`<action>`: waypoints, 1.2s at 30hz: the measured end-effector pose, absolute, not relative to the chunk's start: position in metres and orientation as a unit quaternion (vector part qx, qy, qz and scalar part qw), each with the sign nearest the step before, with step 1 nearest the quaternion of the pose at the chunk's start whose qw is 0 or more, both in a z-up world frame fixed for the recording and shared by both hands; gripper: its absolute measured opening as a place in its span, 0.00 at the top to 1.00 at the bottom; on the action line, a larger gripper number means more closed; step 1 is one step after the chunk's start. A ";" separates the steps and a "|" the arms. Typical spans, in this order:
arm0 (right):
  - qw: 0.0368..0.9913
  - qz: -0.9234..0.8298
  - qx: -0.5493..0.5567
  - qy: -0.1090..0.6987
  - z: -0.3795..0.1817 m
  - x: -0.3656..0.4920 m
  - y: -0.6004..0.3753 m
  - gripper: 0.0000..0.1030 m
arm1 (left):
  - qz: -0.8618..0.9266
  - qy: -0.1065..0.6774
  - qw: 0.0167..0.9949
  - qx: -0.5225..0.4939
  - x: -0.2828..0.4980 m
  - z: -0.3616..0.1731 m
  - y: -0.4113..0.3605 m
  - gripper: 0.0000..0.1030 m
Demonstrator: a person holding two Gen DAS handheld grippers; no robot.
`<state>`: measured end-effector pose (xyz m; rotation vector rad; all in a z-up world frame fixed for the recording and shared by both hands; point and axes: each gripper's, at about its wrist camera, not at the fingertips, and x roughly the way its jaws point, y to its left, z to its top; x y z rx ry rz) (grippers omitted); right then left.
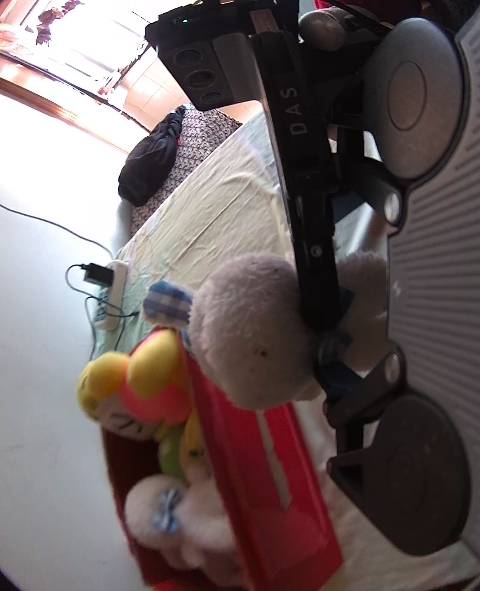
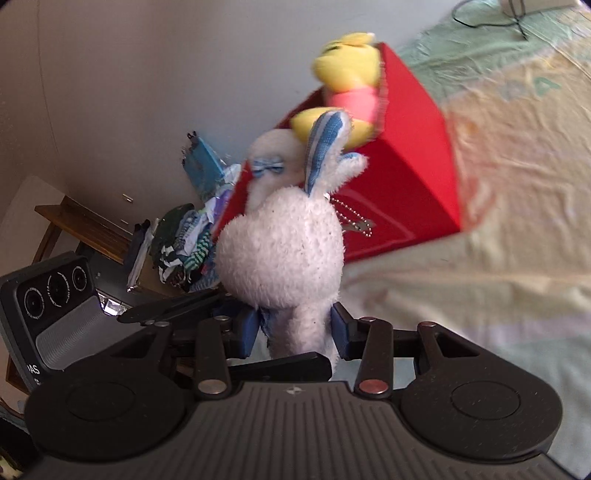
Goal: Organize objects
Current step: 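Carry the pink bunny with the right gripper over the red box, then lower the pink bunny into the red box beside the white bunny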
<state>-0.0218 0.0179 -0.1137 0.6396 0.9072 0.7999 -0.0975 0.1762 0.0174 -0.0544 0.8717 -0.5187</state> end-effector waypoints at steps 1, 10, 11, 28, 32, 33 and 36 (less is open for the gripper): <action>0.779 0.371 0.294 0.411 -0.109 -0.022 0.026 0.57 | -0.250 0.410 0.877 -0.023 -0.099 0.022 0.185 0.24; 0.818 0.371 0.261 0.355 -0.064 0.008 0.080 0.57 | -0.243 0.346 0.906 -0.012 -0.088 0.065 0.239 0.24; 0.822 0.368 0.255 0.352 -0.059 0.014 0.084 0.57 | -0.242 0.341 0.908 -0.014 -0.083 0.068 0.243 0.24; 0.852 0.296 0.239 0.360 -0.083 0.100 0.090 0.58 | -0.215 0.372 0.902 -0.049 0.015 0.039 0.245 0.24; 0.853 0.294 0.242 0.357 -0.089 0.107 0.088 0.58 | -0.207 0.392 0.895 -0.051 0.027 0.024 0.245 0.23; 0.856 0.292 0.236 0.355 -0.089 0.106 0.087 0.58 | -0.204 0.396 0.894 -0.051 0.030 0.021 0.246 0.23; 0.864 0.274 0.226 0.357 -0.091 0.111 0.089 0.58 | -0.201 0.406 0.890 -0.054 0.033 0.015 0.246 0.23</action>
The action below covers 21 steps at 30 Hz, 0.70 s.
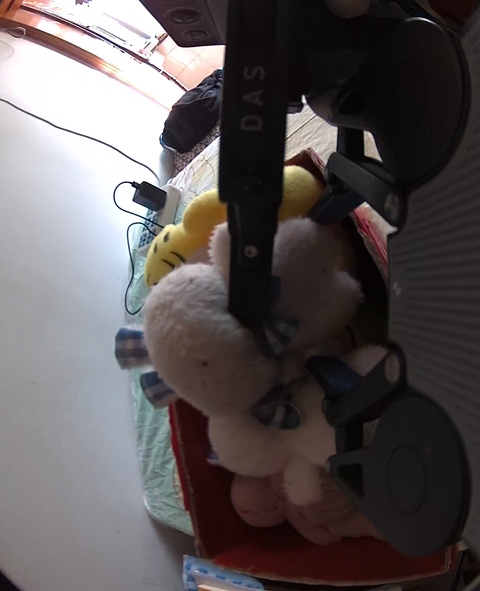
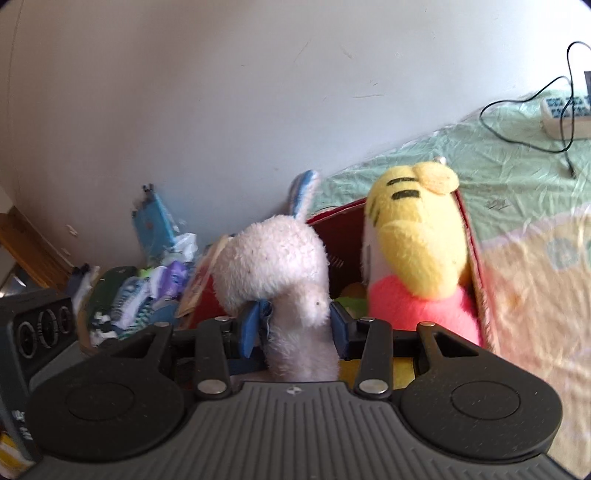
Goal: Organize objects
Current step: 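Lower the pink bunny into the red box beside the white bunny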
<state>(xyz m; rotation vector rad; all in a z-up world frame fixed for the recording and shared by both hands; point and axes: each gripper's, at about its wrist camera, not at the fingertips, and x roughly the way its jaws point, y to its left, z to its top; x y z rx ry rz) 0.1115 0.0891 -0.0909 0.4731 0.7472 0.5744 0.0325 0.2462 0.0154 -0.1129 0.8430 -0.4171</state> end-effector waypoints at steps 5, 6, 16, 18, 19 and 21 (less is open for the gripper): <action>0.853 0.264 0.229 0.387 -0.092 0.115 0.091 0.59 | -0.201 0.400 0.893 -0.036 0.026 0.017 0.244 0.19; 0.851 0.261 0.228 0.394 -0.093 0.113 0.091 0.59 | -0.201 0.400 0.893 -0.032 0.024 0.018 0.243 0.16; 0.844 0.216 0.274 0.407 -0.102 0.114 0.089 0.61 | -0.178 0.395 0.901 -0.011 0.011 0.024 0.255 0.11; 0.843 0.228 0.253 0.415 -0.100 0.113 0.097 0.59 | -0.177 0.400 0.899 -0.016 0.013 0.023 0.257 0.11; 0.840 0.234 0.252 0.420 -0.102 0.114 0.097 0.59 | -0.176 0.400 0.899 -0.017 0.014 0.023 0.258 0.11; 0.837 0.237 0.256 0.422 -0.103 0.114 0.094 0.59 | -0.175 0.403 0.898 -0.015 0.014 0.022 0.259 0.09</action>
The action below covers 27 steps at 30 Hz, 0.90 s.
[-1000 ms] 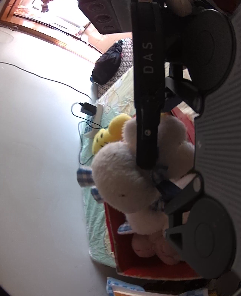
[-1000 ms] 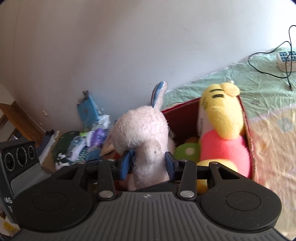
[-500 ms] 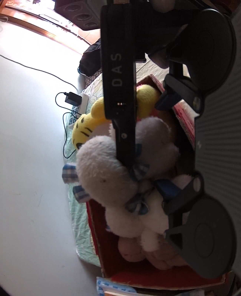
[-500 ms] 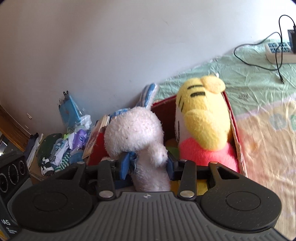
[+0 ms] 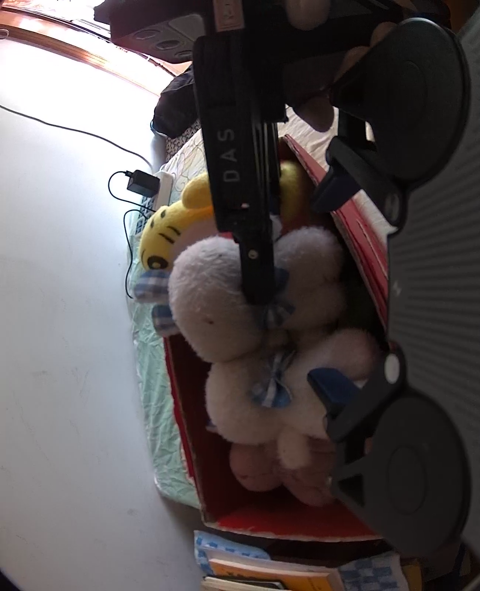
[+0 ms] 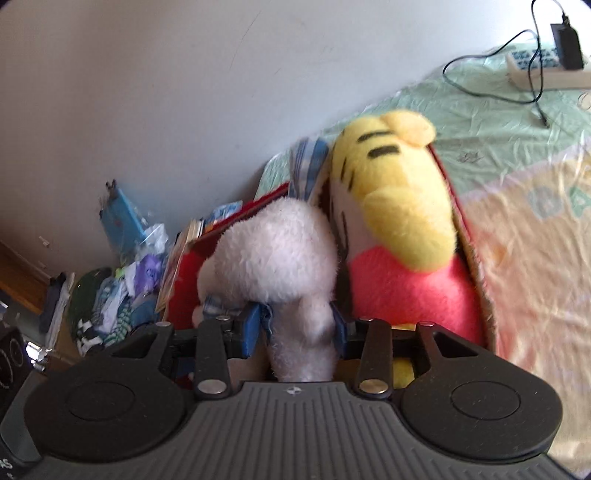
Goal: Organize objects
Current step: 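Lower the pink bunny into the red box beside the white bunny, then open the right gripper and lift it away from the pink bunny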
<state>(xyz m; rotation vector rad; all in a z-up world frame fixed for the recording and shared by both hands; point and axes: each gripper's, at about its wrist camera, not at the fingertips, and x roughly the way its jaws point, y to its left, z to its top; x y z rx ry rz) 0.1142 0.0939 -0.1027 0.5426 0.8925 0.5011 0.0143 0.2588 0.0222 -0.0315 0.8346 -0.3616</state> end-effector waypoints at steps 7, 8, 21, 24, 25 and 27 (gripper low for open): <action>0.834 0.236 0.301 0.396 -0.097 0.109 0.075 0.58 | -0.161 0.417 0.894 -0.007 0.024 0.023 0.250 0.08; 0.836 0.234 0.306 0.392 -0.096 0.107 0.072 0.58 | -0.158 0.419 0.894 -0.005 0.024 0.023 0.248 0.08; 0.869 0.196 0.287 0.352 -0.096 0.114 0.074 0.72 | -0.134 0.416 0.900 -0.001 0.021 0.026 0.244 0.03; 0.867 0.192 0.288 0.358 -0.101 0.119 0.073 0.73 | -0.129 0.419 0.899 -0.022 0.023 0.026 0.252 0.03; 0.866 0.193 0.291 0.359 -0.101 0.119 0.071 0.73 | -0.129 0.419 0.898 -0.030 0.022 0.027 0.254 0.03; 0.869 0.193 0.282 0.359 -0.099 0.115 0.070 0.73 | -0.126 0.416 0.900 -0.039 0.020 0.029 0.256 0.03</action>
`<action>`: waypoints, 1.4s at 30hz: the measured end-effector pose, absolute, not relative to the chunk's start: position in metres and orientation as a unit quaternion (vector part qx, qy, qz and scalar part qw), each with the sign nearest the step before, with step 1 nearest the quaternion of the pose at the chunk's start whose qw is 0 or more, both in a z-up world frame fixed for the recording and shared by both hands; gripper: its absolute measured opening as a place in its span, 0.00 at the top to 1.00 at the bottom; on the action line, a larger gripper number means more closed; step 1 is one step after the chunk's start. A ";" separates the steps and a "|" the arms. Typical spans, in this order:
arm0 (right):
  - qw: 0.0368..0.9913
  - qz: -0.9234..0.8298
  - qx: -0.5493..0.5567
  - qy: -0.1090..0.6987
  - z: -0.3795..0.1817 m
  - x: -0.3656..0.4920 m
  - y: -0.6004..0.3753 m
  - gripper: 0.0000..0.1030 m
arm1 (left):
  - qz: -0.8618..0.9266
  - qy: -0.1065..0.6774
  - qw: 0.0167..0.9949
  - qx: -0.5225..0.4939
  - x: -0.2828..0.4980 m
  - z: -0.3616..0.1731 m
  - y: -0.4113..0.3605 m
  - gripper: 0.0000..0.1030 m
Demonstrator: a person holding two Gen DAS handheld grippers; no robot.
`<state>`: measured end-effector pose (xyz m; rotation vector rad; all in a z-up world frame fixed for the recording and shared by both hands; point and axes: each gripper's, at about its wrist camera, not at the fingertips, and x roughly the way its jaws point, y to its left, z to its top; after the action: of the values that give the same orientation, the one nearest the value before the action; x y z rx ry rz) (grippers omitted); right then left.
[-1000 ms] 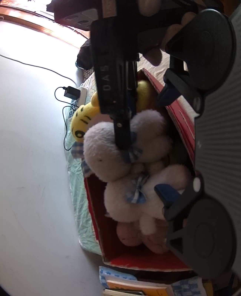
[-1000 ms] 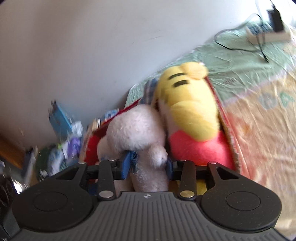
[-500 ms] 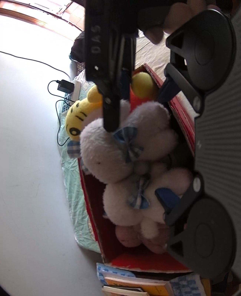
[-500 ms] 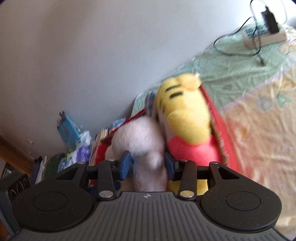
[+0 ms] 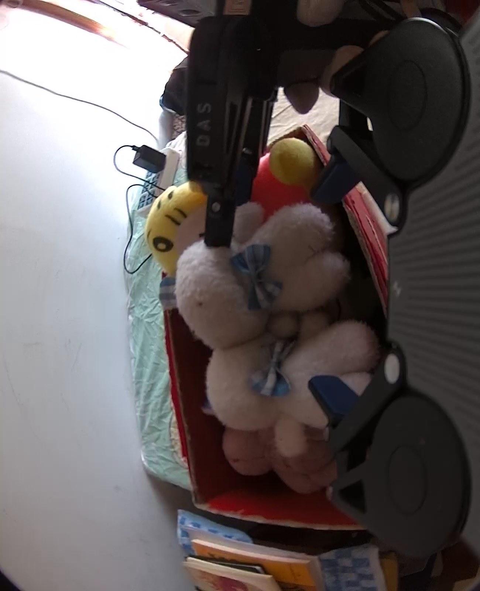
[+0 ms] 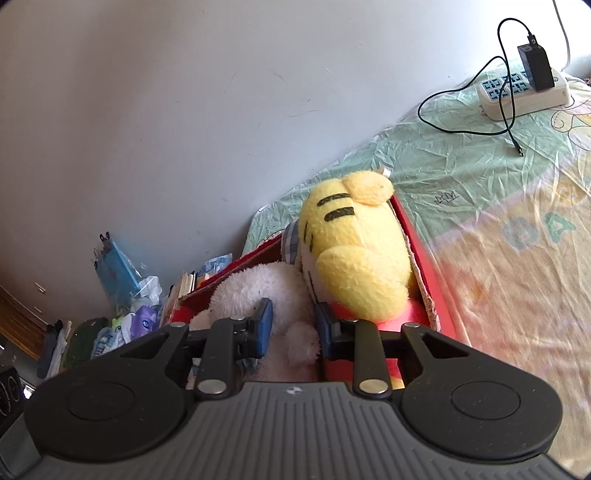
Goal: Organize objects
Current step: 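Open the right gripper and lift it away from the pink bunny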
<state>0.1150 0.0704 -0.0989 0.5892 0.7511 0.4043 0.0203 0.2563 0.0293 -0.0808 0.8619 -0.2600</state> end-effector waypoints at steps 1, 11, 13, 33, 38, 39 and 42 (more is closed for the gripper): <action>0.871 0.192 0.274 0.359 -0.097 0.112 0.071 0.73 | -0.124 0.415 0.901 -0.042 0.019 0.031 0.258 0.03; 0.906 0.158 0.199 0.339 -0.076 0.081 0.079 0.65 | -0.048 0.435 0.898 -0.037 0.009 0.034 0.258 0.01; 0.913 0.148 0.180 0.335 -0.073 0.075 0.081 0.64 | -0.037 0.435 0.899 -0.032 0.005 0.036 0.258 0.01; 0.932 0.072 0.124 0.334 -0.066 0.029 0.095 0.52 | 0.036 0.443 0.896 0.021 -0.033 0.047 0.254 0.01; 0.934 0.054 0.116 0.335 -0.067 0.022 0.096 0.47 | 0.043 0.450 0.892 0.032 -0.039 0.044 0.254 0.01; 0.934 0.051 0.114 0.335 -0.068 0.021 0.097 0.47 | 0.045 0.449 0.891 0.035 -0.040 0.044 0.254 0.01; 0.933 0.043 0.109 0.339 -0.069 0.019 0.099 0.46 | 0.052 0.448 0.891 0.045 -0.044 0.043 0.253 0.01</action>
<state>0.0185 0.0991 -0.0688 0.2231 0.6934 0.0881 -0.0442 0.2534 0.0435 0.0930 0.9304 0.1079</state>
